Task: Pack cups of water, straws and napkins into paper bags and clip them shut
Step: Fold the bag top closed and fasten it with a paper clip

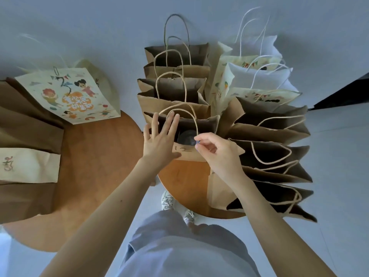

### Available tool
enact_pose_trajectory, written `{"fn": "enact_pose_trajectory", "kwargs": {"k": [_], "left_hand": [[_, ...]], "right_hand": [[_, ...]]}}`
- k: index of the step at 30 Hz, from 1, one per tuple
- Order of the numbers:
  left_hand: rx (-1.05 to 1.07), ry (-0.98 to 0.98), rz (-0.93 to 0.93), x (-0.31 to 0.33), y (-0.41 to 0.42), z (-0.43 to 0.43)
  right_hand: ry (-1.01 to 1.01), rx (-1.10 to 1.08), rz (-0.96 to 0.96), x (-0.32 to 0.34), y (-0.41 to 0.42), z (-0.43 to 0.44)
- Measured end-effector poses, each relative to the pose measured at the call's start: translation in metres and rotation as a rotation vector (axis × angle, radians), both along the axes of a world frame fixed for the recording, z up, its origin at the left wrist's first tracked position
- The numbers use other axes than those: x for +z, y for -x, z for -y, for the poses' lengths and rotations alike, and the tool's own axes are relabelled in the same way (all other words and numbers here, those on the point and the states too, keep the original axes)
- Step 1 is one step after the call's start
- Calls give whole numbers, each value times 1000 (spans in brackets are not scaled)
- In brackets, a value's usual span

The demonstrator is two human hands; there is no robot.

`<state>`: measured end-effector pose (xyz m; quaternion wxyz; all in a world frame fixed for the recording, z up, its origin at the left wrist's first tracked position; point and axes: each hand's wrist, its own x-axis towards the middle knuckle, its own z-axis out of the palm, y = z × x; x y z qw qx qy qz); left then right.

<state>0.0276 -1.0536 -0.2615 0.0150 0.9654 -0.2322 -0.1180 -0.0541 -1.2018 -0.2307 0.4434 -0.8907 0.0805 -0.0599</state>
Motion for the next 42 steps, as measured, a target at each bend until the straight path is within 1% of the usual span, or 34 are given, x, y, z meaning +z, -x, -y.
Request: {"fn": "enact_pose_trajectory", "kwargs": {"k": [7, 12, 14, 18, 22, 35, 39, 42], "left_hand": [[-41, 94, 70, -7, -29, -1], [-137, 288, 336, -27, -37, -8], [-166, 339, 365, -34, -38, -9], [-221, 455, 323, -38, -40, -8], [-233, 519, 303, -37, -45, -7], [-291, 568, 230, -40, -55, -11], [-299, 576, 228, -40, -59, -14], [-312, 579, 240, -41, -61, -15]], "right_hand": [[-18, -43, -36, -12, -25, -6], [-40, -91, -26, -26, -44, -13], [-27, -102, -6, -31, -51, -15], [-6, -112, 18, -37, -64, -17], [37, -109, 12, -39, -72, -16], [217, -94, -41, -48, -79, -17], [179, -132, -5, -46, -80, -18], [201, -168, 21, -46, -80, -20]]}}
